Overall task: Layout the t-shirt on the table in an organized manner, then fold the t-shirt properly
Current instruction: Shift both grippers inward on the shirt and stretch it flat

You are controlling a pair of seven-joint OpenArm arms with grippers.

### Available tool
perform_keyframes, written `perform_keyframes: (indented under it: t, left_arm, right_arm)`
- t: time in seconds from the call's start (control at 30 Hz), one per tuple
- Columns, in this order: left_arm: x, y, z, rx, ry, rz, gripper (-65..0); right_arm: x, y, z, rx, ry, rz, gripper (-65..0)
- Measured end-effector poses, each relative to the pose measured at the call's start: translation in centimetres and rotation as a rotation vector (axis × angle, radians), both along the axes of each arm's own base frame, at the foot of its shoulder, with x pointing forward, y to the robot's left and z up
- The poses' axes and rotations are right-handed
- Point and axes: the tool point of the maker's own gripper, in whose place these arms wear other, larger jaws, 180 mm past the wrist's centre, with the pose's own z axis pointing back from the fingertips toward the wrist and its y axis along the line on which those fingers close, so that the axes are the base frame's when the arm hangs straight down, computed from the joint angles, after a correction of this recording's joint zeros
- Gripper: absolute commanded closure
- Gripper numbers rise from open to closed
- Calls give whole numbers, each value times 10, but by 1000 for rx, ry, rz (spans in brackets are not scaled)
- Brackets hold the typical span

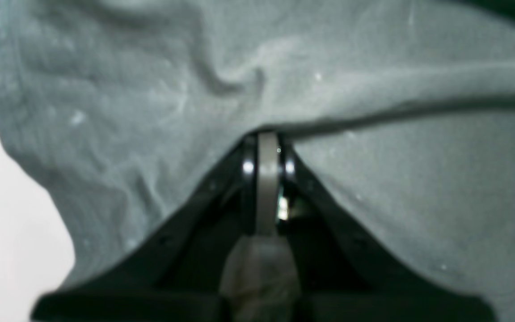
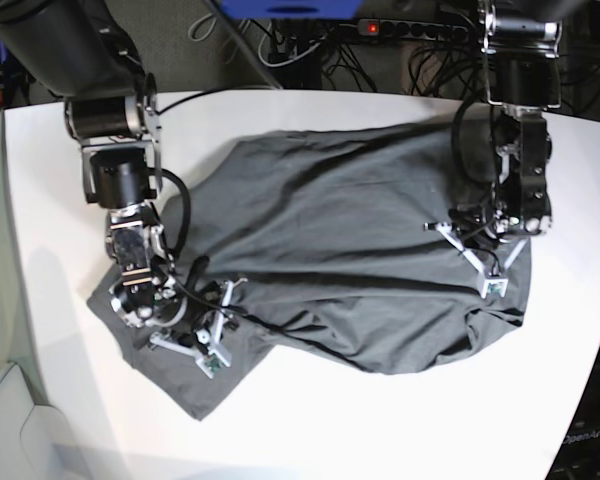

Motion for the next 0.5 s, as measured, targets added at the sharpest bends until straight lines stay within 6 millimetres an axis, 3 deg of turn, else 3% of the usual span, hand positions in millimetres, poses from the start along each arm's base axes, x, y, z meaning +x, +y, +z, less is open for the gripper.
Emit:
perform_keyframes:
  t: [0.23,0.33,0.5]
  left_arm:
    - [-1,1,-1,3,-1,1,-3]
    - [-1,5,0,12,1,-1,-3]
    - [-4,15,1,35,6,2,-3]
  right_arm:
    - [-22,1,-25,-5,59,4,-160]
    - [-20,1,-22,-1,51,2,-174]
    - [-20,1,-22,-2,52,2,-322]
